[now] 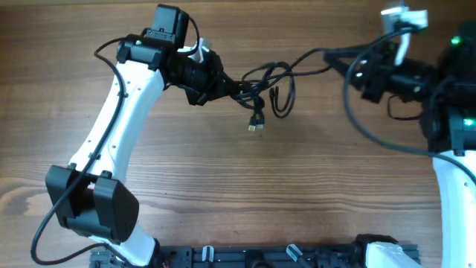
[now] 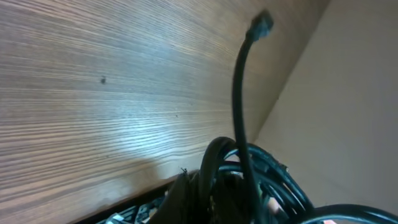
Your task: Untangle cables
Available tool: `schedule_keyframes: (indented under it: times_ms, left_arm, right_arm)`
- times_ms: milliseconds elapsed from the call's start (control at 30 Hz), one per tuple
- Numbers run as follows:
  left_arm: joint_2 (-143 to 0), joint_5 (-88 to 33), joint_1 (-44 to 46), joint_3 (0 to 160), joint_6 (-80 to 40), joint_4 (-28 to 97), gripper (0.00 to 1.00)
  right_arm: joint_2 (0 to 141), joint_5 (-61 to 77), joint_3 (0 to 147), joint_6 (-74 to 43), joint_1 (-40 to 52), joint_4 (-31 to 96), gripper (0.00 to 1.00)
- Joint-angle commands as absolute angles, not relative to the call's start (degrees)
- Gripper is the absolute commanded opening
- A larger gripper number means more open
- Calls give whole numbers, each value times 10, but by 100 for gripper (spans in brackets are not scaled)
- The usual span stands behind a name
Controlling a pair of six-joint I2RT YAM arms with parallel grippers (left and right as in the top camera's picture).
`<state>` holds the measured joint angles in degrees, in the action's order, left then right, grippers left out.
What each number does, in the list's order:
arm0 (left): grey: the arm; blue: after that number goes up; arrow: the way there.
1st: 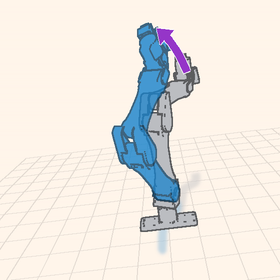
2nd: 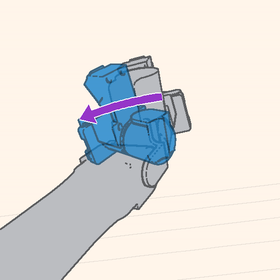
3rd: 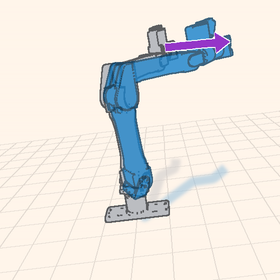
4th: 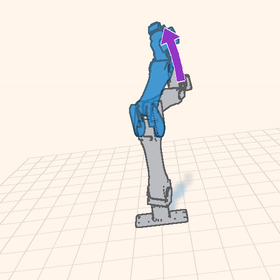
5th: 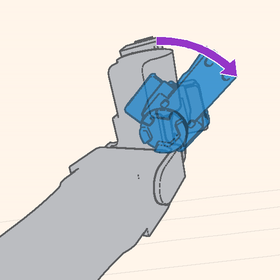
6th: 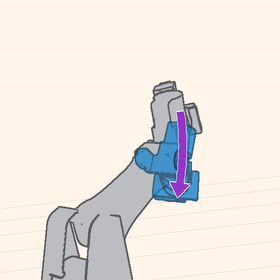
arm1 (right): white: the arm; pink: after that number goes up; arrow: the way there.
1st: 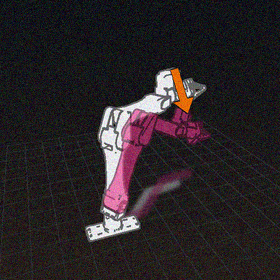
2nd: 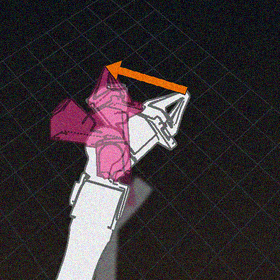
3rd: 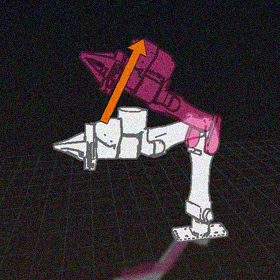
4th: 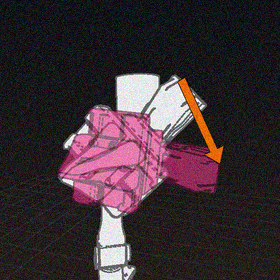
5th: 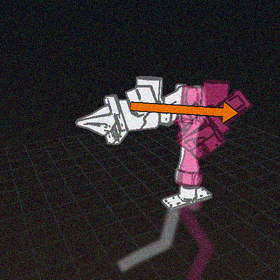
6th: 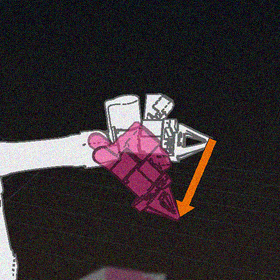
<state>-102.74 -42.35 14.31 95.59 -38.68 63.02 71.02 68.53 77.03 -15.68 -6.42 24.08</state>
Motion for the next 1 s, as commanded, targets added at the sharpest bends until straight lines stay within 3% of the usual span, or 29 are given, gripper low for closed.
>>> schedule_keyframes:
  times_ms: [0,133,200,333,400,433,733,900,967]
  left_arm:
    - [-1050,-258,117,938,-379,642,4]
    - [-1050,-252,117,938,-379,641,4]
    - [-1050,-245,117,938,-379,641,4]
    - [-1050,-241,118,938,-379,636,4]
    - [-1050,-241,118,938,-383,632,4]
    - [-1050,-241,118,938,-390,632,4]
    - [-1050,-203,118,938,-606,642,4]
    - [-1050,-202,118,938,-592,641,5]
    - [-1050,-203,117,938,-493,638,5]
  right_arm:
    - [667,719,802,-227,-135,202,4]
    - [672,702,802,-232,-142,202,5]
    - [681,702,802,-243,-134,213,12]
    - [707,701,802,-240,-98,253,59]
    - [724,696,802,-241,-70,267,74]
    - [729,688,802,-241,-60,273,76]
    - [790,388,802,-265,122,406,78]
    - [858,328,802,-277,208,403,77]
    - [886,329,802,-238,229,403,72]
